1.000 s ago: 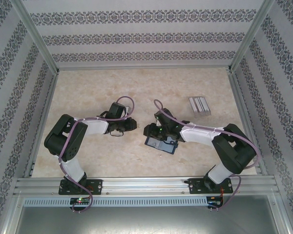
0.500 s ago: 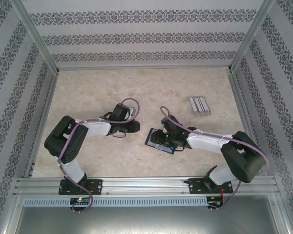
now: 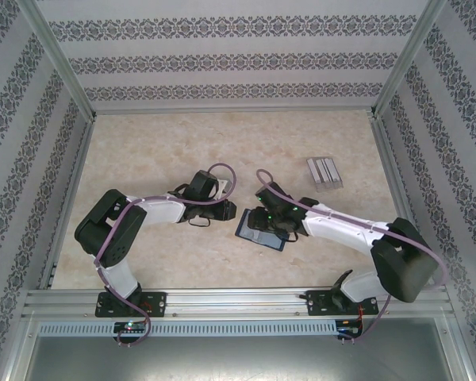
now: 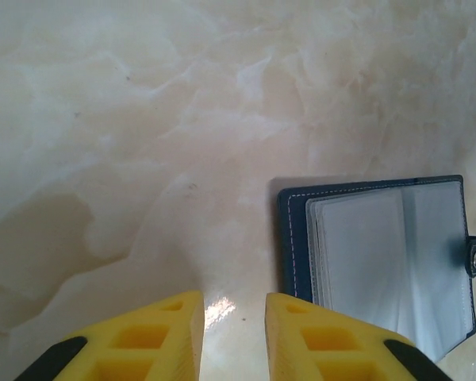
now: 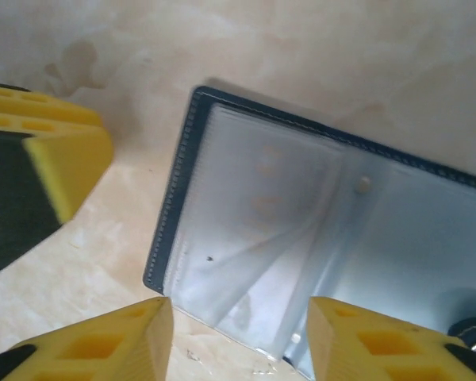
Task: Put the credit cards into the card holder
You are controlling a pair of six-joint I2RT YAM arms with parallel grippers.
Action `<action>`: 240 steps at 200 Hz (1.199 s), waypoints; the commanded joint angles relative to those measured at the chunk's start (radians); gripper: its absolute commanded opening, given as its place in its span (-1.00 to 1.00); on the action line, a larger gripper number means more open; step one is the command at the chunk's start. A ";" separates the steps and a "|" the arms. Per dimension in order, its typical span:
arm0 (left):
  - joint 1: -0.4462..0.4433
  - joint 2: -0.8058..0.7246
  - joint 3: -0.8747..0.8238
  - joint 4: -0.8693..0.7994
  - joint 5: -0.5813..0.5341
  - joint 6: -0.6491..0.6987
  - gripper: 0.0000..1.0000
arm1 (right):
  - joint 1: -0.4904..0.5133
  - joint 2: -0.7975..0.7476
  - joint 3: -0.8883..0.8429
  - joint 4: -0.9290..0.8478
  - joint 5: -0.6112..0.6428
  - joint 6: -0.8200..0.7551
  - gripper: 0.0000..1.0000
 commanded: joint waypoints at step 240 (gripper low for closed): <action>0.000 -0.008 0.087 -0.114 0.059 0.031 -0.32 | 0.114 0.127 -0.010 -0.099 0.219 0.075 -0.28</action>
